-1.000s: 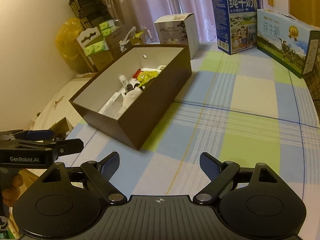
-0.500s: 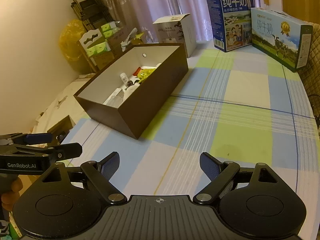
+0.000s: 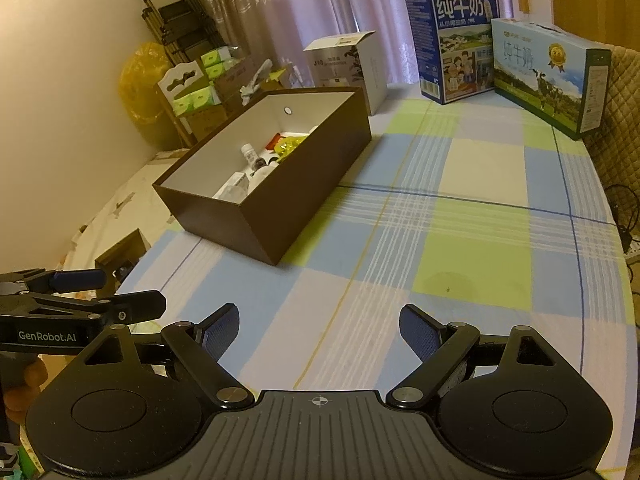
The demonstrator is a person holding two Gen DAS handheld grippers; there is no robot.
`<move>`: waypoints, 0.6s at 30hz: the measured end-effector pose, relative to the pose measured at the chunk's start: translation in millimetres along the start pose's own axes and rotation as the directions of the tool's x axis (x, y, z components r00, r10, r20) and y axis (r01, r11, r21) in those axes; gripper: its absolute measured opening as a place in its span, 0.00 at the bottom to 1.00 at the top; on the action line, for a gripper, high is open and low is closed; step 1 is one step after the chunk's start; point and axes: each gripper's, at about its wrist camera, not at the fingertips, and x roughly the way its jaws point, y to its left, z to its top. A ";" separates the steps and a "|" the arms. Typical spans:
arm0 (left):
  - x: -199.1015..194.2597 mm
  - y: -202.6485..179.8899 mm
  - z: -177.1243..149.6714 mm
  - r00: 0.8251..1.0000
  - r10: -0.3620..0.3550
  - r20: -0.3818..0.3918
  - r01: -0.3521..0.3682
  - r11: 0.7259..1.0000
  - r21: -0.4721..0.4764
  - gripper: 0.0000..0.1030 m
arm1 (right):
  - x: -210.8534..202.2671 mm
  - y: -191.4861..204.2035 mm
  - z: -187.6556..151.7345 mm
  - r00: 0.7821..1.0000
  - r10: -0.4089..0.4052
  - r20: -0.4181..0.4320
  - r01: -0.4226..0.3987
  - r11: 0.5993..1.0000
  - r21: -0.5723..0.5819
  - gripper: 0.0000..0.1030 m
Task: Organize objects
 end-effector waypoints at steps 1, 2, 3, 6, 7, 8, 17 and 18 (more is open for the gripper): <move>-1.1 -0.2 -1.1 1.000 -0.001 0.001 0.001 1.000 0.000 0.99 | -1.2 -0.1 -1.2 1.000 -0.002 0.000 0.002 1.000 0.000 0.82; -2.1 -0.7 -2.1 1.000 -0.001 0.001 0.001 1.000 0.000 0.99 | -2.2 -0.5 -2.4 1.000 -0.004 -0.001 0.004 1.000 0.002 0.82; -2.7 -0.8 -3.1 1.000 -0.002 0.000 0.002 1.000 0.000 0.99 | -2.9 -0.9 -3.6 1.000 -0.005 -0.002 0.005 1.000 0.003 0.82; -4.5 -2.1 -5.5 1.000 -0.006 0.000 0.006 1.000 0.002 0.99 | -5.0 -2.1 -6.7 1.000 -0.010 -0.004 0.010 1.000 0.010 0.82; -4.8 -2.9 -6.1 1.000 -0.008 -0.001 0.008 1.000 0.004 0.99 | -5.5 -2.7 -8.0 1.000 -0.012 -0.006 0.012 1.000 0.012 0.82; -4.8 -3.3 -6.7 1.000 -0.010 -0.003 0.010 1.000 0.005 0.99 | -6.4 -2.9 -9.1 1.000 -0.013 -0.006 0.014 1.000 0.013 0.82; -4.3 -7.7 -11.6 1.000 -0.019 -0.014 0.019 1.000 0.012 0.99 | -9.6 -5.2 -14.7 1.000 -0.019 -0.009 0.019 1.000 0.021 0.82; -4.3 -8.0 -11.7 1.000 -0.019 -0.015 0.019 1.000 0.013 0.99 | -9.7 -5.5 -15.1 1.000 -0.019 -0.010 0.019 1.000 0.023 0.82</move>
